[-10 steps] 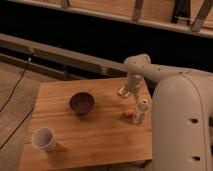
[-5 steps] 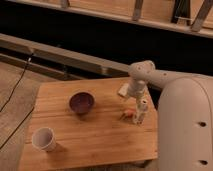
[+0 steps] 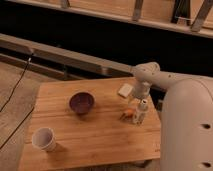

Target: Drag the pepper across the table

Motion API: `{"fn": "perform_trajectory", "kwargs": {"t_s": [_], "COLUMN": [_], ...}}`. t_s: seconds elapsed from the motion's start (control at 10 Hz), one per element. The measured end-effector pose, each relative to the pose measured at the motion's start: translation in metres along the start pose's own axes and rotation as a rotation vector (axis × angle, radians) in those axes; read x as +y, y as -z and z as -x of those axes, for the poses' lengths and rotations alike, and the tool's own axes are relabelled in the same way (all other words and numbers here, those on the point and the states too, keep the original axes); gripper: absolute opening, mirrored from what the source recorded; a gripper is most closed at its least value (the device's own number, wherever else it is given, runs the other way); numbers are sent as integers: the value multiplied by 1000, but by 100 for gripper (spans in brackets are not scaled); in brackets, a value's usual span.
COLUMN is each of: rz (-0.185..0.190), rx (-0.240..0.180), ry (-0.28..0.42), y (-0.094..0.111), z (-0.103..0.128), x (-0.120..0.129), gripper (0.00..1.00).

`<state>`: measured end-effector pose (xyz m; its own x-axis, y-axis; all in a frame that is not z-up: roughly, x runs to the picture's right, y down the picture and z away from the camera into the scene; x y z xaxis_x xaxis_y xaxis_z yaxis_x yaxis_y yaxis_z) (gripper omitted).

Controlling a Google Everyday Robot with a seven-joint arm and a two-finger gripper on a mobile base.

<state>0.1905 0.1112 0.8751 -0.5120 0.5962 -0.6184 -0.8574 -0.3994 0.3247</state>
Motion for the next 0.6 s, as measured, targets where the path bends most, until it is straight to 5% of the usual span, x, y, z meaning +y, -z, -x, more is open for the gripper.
{"fn": "perform_trajectory", "kwargs": {"t_s": [0.6], "rz": [1], "rx": [19], "ry": [1], "y": [-20], "z": [0], "x": [8], "gripper": [65]}}
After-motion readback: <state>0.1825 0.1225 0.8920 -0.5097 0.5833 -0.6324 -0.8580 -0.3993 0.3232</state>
